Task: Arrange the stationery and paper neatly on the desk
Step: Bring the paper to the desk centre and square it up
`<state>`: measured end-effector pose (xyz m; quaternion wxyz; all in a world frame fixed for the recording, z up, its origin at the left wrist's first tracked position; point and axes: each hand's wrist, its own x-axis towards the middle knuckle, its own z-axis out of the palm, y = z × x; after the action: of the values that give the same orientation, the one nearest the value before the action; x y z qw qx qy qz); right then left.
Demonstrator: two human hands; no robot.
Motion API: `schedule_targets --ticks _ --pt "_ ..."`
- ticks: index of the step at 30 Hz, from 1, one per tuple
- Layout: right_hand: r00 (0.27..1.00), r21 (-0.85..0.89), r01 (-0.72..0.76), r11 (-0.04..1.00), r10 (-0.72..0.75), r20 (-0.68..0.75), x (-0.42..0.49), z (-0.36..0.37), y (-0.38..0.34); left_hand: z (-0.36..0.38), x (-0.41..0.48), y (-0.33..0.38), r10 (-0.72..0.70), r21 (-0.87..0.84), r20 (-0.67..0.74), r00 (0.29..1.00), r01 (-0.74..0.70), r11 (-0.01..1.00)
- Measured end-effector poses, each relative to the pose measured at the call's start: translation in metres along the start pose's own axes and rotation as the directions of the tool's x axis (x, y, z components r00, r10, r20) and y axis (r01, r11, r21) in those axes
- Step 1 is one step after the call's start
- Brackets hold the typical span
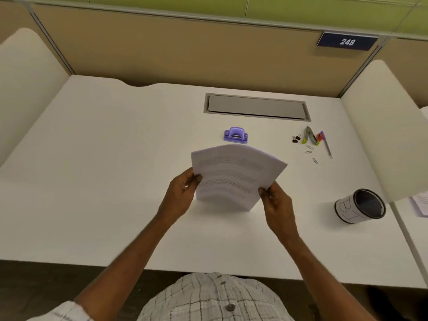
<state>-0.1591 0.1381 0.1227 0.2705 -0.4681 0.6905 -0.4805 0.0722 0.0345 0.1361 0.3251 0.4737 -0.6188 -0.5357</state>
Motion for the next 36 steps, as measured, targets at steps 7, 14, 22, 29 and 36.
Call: schedule_targets --ticks 7,14,22,29,36 --pt "0.998 -0.078 0.050 0.996 -0.047 0.049 0.005 -0.008 0.014 0.012 -0.008 -0.010 0.006 0.072 -0.090 0.996 0.001 0.997" --pt "0.999 0.027 0.010 1.000 -0.012 0.051 0.021 -0.014 0.004 0.020 0.002 -0.001 0.010 0.050 -0.153 0.988 -0.003 0.999" --pt "0.999 0.159 0.029 0.987 -0.032 0.018 0.069 -0.007 -0.032 -0.008 0.034 0.020 0.037 -0.031 -0.282 0.959 -0.048 0.998" --pt "0.965 0.302 -0.233 0.924 0.181 0.191 0.101 0.060 -0.029 -0.066 0.058 -0.008 -0.174 -0.082 -0.309 0.935 0.156 0.984" --pt "0.864 0.167 -0.452 0.876 0.383 0.328 0.096 0.164 -0.006 -0.138 0.063 -0.066 -0.340 -0.027 -0.305 0.889 0.349 0.937"
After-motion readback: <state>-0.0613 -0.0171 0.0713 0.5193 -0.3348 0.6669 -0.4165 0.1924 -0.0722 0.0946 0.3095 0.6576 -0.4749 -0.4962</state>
